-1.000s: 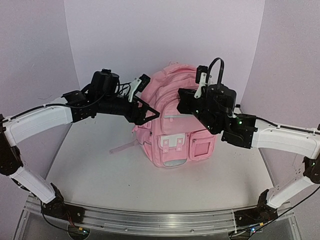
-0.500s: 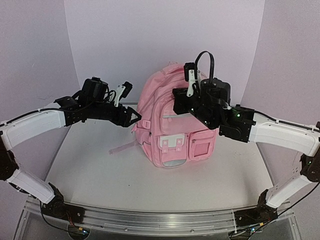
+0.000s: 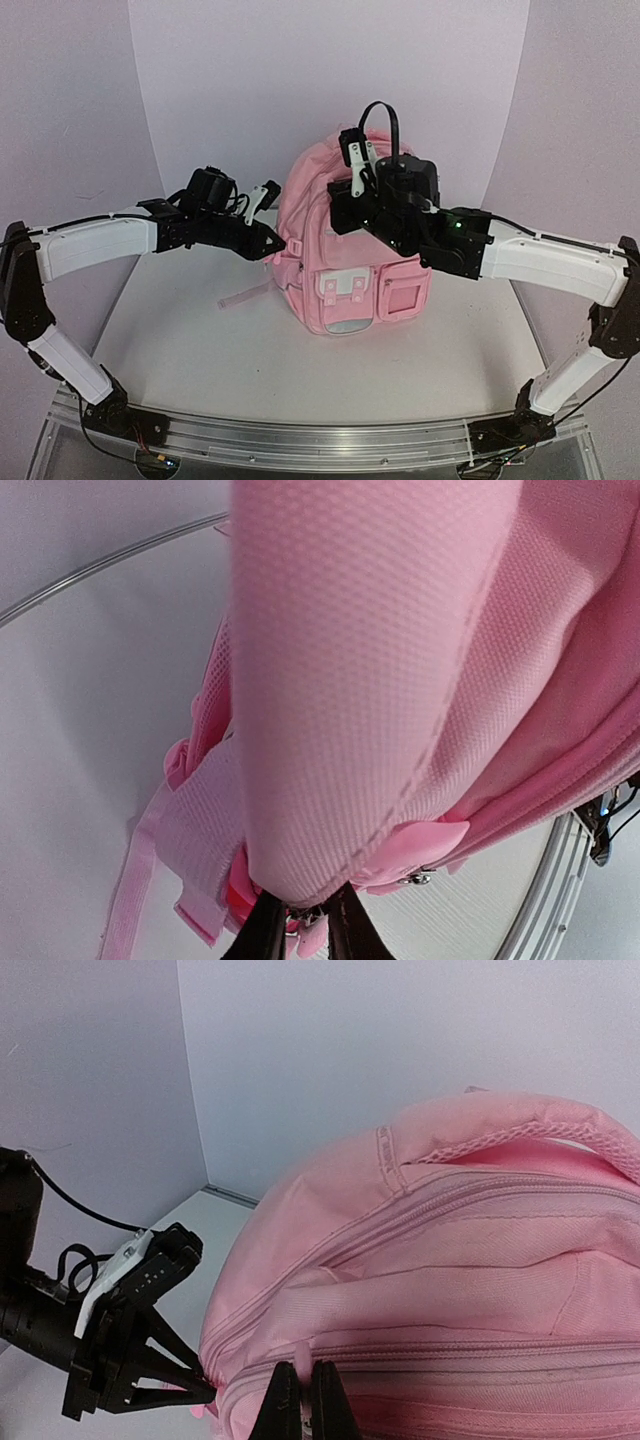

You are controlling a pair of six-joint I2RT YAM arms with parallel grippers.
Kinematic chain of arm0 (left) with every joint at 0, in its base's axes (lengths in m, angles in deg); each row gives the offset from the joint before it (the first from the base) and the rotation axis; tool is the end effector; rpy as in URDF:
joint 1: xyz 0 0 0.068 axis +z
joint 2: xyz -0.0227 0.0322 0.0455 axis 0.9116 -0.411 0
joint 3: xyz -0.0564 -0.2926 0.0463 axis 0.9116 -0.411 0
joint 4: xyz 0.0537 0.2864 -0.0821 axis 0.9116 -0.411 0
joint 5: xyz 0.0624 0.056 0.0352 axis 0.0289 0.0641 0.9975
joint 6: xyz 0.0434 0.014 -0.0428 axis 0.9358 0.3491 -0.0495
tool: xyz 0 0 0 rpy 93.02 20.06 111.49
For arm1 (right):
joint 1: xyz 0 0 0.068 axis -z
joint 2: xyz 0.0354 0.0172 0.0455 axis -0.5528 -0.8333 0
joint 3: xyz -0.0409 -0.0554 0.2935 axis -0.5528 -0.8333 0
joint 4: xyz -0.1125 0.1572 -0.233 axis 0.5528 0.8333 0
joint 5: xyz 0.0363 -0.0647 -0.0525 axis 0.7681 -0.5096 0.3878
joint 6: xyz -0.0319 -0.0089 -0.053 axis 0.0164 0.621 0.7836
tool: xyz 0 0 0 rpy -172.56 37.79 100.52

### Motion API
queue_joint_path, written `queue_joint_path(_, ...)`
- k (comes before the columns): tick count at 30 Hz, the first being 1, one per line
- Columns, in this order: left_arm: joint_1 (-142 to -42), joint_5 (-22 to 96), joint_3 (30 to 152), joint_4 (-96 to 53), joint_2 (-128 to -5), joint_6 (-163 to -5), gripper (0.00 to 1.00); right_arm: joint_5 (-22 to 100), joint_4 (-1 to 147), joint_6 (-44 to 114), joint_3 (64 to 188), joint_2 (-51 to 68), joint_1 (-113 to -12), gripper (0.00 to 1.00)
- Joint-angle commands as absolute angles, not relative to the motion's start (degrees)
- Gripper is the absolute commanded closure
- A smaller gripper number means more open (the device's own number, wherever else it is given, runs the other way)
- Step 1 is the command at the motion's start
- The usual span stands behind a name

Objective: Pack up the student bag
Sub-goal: Zip the student bag at the center of the board.

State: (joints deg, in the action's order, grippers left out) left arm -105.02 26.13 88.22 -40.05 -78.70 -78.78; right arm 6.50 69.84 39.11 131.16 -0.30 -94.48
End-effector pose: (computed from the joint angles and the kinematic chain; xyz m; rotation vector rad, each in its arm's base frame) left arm 0.2993 -0.2650 0.3052 0.8321 2.0924 -0.8016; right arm 0.2261 0.3649 0.4102 -0.5133 1.6097 0.4694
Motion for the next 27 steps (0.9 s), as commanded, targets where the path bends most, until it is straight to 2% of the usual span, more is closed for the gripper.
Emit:
queue_joint_path(1, -105.55, 21.14, 90.48, -34.17, -79.19, -79.16, 0.91, 4.3, 68.17, 44.91, 134.43, -2.17, -96.97, 1.0)
queue_joint_path(15, -105.53, 22.34, 93.04, -34.82, -80.13, -81.25, 0.95, -14.35, 69.82, 61.54, 133.08, -11.3, -103.21, 1.0)
queue_joint_path(27, -104.85, 22.62, 94.23, -36.31, -80.66, -82.25, 0.95, -12.0, 69.7, 57.99, 127.65, -11.2, -103.61, 1.0)
